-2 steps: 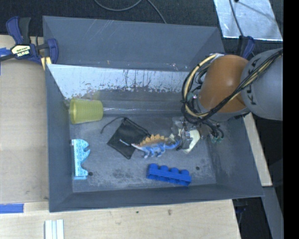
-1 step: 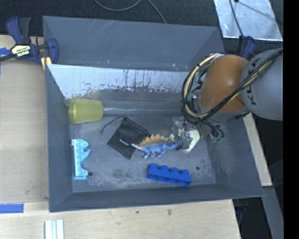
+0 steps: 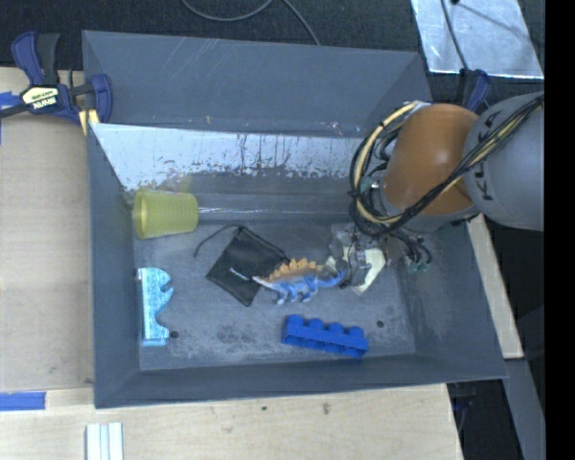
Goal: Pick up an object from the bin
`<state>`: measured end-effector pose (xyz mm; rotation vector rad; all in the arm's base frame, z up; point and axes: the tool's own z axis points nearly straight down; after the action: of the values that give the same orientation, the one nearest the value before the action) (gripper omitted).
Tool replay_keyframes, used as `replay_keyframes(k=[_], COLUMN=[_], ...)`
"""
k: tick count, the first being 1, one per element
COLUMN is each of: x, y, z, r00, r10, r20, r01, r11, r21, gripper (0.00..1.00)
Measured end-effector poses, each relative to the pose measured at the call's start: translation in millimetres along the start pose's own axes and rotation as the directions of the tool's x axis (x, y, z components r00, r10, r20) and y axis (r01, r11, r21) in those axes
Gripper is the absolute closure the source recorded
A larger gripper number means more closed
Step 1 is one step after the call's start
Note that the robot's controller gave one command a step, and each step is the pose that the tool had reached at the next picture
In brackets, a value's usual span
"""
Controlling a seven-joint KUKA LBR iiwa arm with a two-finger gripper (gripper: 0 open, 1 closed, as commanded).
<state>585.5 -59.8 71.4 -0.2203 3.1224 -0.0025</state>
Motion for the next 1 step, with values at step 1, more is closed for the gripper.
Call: replay_keyframes(k=[1], x=[-1.0], y=[-8.5], z=[-82.1], r00=[0.999], r10=[-0.053], r20=[0.003], r01=[0.053], r11=[0.999], r21=[0.001], gripper=[1.0])
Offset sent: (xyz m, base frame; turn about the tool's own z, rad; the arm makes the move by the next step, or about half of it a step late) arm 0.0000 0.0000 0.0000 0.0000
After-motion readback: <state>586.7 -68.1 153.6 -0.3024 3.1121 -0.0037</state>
